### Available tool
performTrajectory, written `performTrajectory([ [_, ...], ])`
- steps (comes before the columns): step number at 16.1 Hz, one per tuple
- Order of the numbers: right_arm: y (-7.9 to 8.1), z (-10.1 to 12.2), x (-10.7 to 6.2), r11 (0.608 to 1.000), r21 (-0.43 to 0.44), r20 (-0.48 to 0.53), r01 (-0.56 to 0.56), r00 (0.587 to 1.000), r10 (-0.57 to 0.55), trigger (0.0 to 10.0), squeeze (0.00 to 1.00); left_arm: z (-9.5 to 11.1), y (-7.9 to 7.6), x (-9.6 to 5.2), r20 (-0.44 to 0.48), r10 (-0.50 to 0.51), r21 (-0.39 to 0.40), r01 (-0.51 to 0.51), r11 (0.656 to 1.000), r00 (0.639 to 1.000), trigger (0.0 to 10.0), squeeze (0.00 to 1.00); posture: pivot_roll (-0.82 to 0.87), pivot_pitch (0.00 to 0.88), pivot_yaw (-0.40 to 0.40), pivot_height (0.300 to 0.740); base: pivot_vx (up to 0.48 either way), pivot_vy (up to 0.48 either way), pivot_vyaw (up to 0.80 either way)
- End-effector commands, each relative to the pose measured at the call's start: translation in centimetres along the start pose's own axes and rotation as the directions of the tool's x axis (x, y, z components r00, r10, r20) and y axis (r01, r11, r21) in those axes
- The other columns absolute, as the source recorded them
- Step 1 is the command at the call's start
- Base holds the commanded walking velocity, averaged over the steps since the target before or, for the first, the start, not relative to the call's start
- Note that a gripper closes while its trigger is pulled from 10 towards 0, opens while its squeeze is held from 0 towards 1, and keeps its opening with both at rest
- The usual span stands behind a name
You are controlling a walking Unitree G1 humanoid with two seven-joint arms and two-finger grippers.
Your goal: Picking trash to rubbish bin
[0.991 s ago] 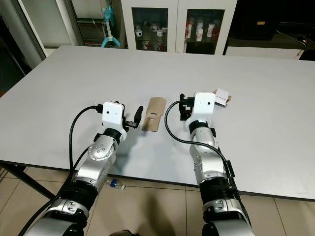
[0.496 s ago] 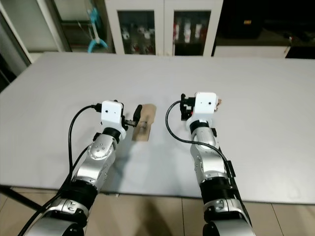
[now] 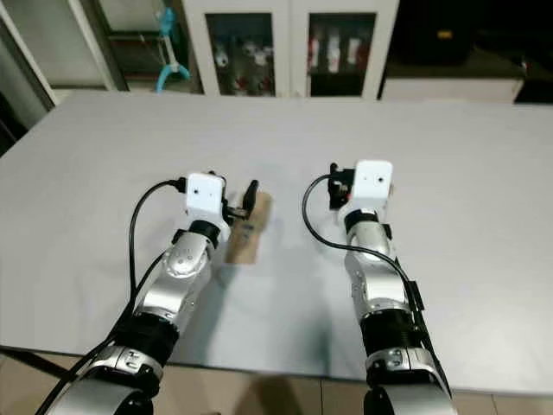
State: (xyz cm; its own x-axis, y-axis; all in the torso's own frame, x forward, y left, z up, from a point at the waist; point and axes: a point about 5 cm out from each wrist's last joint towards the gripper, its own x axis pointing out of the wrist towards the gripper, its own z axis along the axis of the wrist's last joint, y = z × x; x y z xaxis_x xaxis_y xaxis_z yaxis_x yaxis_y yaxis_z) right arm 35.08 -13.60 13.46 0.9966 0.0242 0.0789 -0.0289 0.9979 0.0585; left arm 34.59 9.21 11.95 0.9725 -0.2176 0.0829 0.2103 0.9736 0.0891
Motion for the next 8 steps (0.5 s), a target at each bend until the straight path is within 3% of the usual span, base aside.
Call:
performTrajectory([
  [1,1.14,0.04,0.08,0.999,0.013,-0.005,-0.036,0.999,0.036,10.0,0.0,0.07,1.19,-0.05,0.0,0.037,0.014,-0.037,0.999,0.999,10.0,0.0,0.03,0.015,0.042,0.74,0.311,0.0,0.0],
  [5,1.1,0.09,0.11,0.999,0.013,-0.004,-0.036,0.999,0.036,10.0,0.0,0.15,1.2,-0.03,0.002,0.041,0.024,-0.041,0.999,0.999,10.0,0.0,0.03,0.017,0.041,0.74,0.312,0.0,0.0],
  [8,1.15,0.06,0.09,0.999,0.014,-0.006,-0.037,0.999,0.037,10.0,0.0,0.18,1.03,-0.07,0.011,0.033,0.024,-0.033,0.999,0.999,10.0,0.0,0.03,0.016,0.04,0.74,0.0,0.0,0.0],
])
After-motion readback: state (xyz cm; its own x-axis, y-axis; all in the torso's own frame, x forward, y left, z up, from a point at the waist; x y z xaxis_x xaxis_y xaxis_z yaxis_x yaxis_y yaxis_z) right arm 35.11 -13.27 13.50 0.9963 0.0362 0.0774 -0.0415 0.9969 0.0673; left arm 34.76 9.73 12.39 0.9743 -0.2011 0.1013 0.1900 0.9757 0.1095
